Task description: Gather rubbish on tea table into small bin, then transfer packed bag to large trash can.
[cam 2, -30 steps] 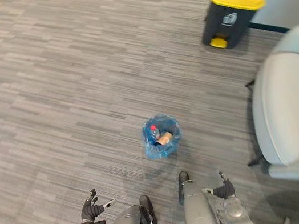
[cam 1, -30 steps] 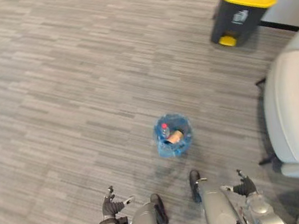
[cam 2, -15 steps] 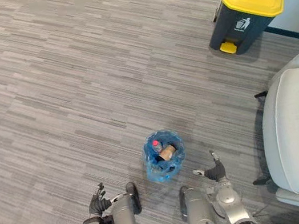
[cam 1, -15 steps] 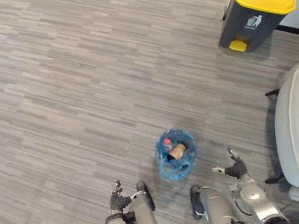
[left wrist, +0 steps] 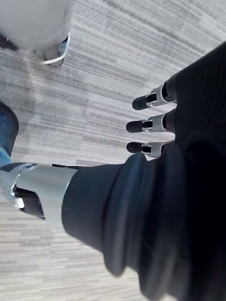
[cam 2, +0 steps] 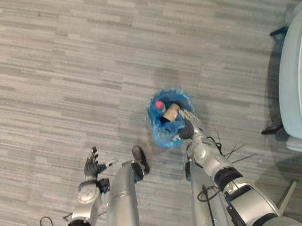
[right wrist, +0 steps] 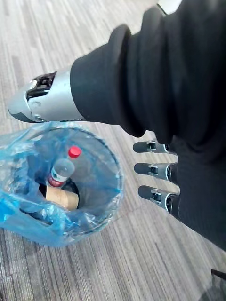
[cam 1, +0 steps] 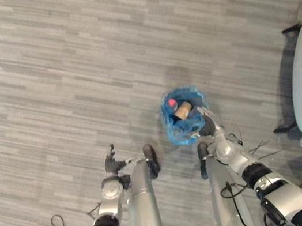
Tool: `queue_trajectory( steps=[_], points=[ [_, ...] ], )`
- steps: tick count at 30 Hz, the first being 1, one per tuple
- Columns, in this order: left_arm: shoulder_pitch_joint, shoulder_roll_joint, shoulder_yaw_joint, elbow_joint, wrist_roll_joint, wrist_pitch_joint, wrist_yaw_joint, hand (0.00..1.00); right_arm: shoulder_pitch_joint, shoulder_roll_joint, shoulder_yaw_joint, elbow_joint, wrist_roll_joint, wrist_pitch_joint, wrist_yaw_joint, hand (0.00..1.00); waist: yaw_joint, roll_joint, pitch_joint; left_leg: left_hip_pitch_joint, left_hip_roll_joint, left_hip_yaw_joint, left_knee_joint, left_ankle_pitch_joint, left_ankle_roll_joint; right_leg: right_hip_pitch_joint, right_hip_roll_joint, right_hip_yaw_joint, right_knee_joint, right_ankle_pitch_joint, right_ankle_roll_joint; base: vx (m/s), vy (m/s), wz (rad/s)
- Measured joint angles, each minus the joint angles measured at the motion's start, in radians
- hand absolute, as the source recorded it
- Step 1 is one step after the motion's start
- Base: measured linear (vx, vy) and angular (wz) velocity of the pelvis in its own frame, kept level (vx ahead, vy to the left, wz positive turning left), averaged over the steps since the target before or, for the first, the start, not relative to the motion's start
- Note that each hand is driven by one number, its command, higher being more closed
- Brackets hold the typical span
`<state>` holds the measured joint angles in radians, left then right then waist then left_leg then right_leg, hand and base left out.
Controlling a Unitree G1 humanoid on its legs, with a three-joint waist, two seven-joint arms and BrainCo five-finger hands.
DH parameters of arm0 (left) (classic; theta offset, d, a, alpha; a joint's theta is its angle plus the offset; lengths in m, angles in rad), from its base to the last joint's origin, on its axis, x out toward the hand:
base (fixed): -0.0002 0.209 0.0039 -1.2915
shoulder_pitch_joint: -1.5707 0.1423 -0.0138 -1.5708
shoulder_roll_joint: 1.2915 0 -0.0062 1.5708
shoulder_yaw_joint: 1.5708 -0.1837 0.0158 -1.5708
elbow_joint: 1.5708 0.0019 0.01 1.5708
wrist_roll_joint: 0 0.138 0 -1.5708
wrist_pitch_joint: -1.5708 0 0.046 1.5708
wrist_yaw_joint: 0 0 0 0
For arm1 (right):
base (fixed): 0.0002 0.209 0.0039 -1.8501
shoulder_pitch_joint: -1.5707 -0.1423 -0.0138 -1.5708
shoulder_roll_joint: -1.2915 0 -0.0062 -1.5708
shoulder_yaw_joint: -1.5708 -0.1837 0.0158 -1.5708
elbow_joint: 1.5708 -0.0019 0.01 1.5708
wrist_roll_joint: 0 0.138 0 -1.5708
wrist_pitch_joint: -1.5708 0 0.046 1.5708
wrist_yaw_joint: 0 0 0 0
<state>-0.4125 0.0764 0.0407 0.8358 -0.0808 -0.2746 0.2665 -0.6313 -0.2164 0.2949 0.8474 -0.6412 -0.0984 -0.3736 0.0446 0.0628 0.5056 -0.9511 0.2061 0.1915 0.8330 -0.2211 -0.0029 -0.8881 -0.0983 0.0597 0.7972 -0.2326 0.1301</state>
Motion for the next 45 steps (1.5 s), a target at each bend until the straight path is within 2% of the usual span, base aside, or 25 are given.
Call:
queue_trajectory(
  steps=[1,4,5,11,14,23,26,30,31,35,45],
  points=[
    [-0.024,-0.014,0.012,-0.023,-0.009,-0.003,0.002,0.0,-0.043,-0.01,0.0,-0.006,-0.001,0.011,-0.009,0.0,0.0,-0.001,0.016,-0.076,0.003,-0.002,0.037,-0.002,0.003,-0.08,-0.003,0.002,0.046,-0.004,0.005,-0.16,-0.033,0.01],
    [-0.051,-0.027,0.021,-0.06,-0.031,-0.01,0.012,0.0,-0.109,-0.04,0.0,-0.008,-0.001,0.032,-0.037,0.0,0.006,-0.001,0.034,-0.197,0.007,-0.008,0.091,0.0,0.006,-0.203,-0.006,0.005,0.111,-0.005,0.007,-0.13,-0.049,0.01],
    [-0.066,-0.026,0.032,-0.083,-0.035,-0.019,0.022,0.0,-0.128,-0.051,0.0,-0.008,-0.001,0.038,-0.043,1.0,0.019,-0.001,0.035,-0.239,0.014,-0.008,0.112,0.003,0.009,-0.245,-0.005,0.005,0.134,-0.005,0.008,-0.08,-0.042,-0.02],
    [-0.108,-0.014,0.054,-0.143,-0.065,-0.048,0.031,0.0,-0.225,-0.072,0.022,-0.007,0.001,0.045,-0.064,1.0,0.039,-0.001,0.036,-0.383,0.017,-0.015,0.177,0.007,0.017,-0.391,-0.01,0.01,0.216,-0.011,0.016,-0.05,-0.021,0.02],
    [-0.118,-0.016,0.05,-0.145,-0.066,-0.05,0.039,0.0,-0.248,-0.075,0.042,-0.006,0.003,0.042,-0.062,1.0,0.054,-0.002,0.036,-0.395,0.017,-0.012,0.181,0.011,0.022,-0.408,-0.011,0.014,0.226,-0.012,0.018,-0.03,-0.003,0.0],
    [-0.116,-0.016,0.047,-0.141,-0.065,-0.035,0.038,0.0,-0.233,-0.098,0.065,-0.082,0.044,0.033,-0.063,1.0,0.05,-0.002,0.036,-0.377,0.017,-0.012,0.161,0.022,0.037,-0.389,-0.015,0.003,0.209,-0.011,0.018,0.0,0.0,0.01],
    [-0.094,-0.02,0.03,-0.14,-0.064,-0.02,0.038,0.0,-0.203,-0.096,0.062,-0.155,0.054,0.027,-0.063,1.0,0.046,-0.004,0.036,-0.331,0.013,-0.012,0.132,0.029,0.033,-0.344,-0.019,-0.006,0.185,-0.011,0.017,-0.01,-0.019,0.07],
    [-0.038,-0.026,0.028,-0.141,-0.063,-0.012,0.037,0.0,-0.147,-0.083,0.053,-0.248,0.093,0.008,-0.064,1.0,0.024,-0.012,0.035,-0.249,0.001,-0.013,0.057,0.052,0.024,-0.258,-0.025,-0.025,0.117,0.003,0.004,0.01,-0.044,0.08],
    [-0.028,-0.033,0.028,-0.141,-0.063,-0.008,0.037,0.0,-0.125,-0.081,0.036,-0.267,0.099,-0.002,-0.063,0.0,0.025,-0.015,0.035,-0.228,0.001,-0.013,0.038,0.058,0.019,-0.237,-0.025,-0.03,0.099,0.007,0.003,0.02,-0.069,0.02],
    [-0.013,-0.036,0.029,-0.141,-0.063,-0.005,0.037,0.0,-0.102,-0.064,-0.011,-0.282,0.101,-0.007,-0.063,0.0,0.023,-0.024,0.035,-0.198,0.002,-0.013,0.002,0.074,0.017,-0.211,-0.022,-0.034,0.072,0.013,-0.003,0.02,-0.07,0.01],
    [-0.016,-0.054,0.033,-0.141,-0.054,-0.007,0.039,0.0,-0.111,-0.032,-0.028,-0.277,0.044,0.0,-0.076,0.0,0.021,-0.025,0.036,-0.199,0.0,-0.026,-0.033,0.098,0.004,-0.209,-0.021,-0.057,0.049,0.028,-0.014,0.01,-0.056,0.02]
  ],
)
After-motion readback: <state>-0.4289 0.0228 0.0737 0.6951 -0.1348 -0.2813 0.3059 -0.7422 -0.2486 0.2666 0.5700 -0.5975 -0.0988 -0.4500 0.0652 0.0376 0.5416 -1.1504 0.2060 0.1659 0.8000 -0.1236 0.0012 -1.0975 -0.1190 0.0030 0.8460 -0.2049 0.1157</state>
